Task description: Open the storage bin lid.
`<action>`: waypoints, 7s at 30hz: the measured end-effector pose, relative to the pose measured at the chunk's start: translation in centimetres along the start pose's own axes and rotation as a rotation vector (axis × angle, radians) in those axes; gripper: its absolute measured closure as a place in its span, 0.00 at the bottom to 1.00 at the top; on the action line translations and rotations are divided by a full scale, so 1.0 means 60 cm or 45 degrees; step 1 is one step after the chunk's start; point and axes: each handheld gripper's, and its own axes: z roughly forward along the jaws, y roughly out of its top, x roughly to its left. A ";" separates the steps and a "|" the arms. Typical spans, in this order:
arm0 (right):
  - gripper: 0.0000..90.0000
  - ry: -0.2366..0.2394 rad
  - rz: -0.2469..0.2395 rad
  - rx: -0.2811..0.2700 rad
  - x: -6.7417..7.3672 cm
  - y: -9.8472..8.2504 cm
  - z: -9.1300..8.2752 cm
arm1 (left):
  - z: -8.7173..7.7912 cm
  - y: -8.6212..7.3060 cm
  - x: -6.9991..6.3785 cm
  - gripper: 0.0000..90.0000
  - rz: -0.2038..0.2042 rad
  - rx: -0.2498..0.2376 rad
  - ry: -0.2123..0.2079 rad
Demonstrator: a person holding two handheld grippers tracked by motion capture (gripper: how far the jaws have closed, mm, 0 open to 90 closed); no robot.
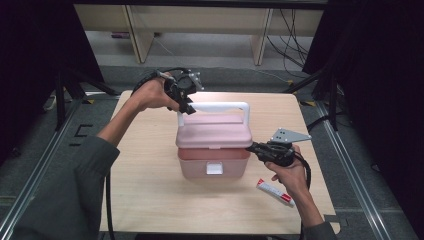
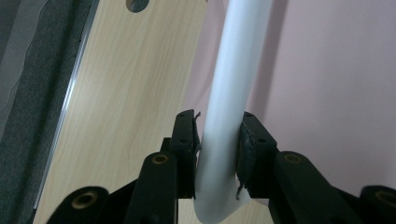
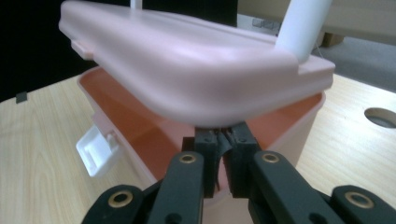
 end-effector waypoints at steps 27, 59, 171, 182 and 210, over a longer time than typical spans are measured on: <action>0.96 -0.029 -0.020 0.018 -0.003 0.012 -0.002 | -0.069 -0.128 -0.021 0.38 -0.466 -0.284 0.145; 0.96 -0.051 -0.029 -0.010 -0.004 0.031 -0.005 | 0.082 -0.230 -0.105 0.33 -0.756 -0.497 -0.006; 0.97 -0.152 0.183 -0.071 -0.142 0.065 0.057 | 0.128 -0.215 -0.149 0.66 -0.783 -0.524 0.018; 0.97 -0.184 0.268 -0.094 -0.156 0.061 0.081 | 0.126 -0.217 -0.159 0.66 -0.776 -0.520 0.023; 0.98 -0.162 0.428 -0.093 -0.170 0.005 0.102 | 0.122 -0.225 -0.183 0.67 -0.833 -0.610 -0.029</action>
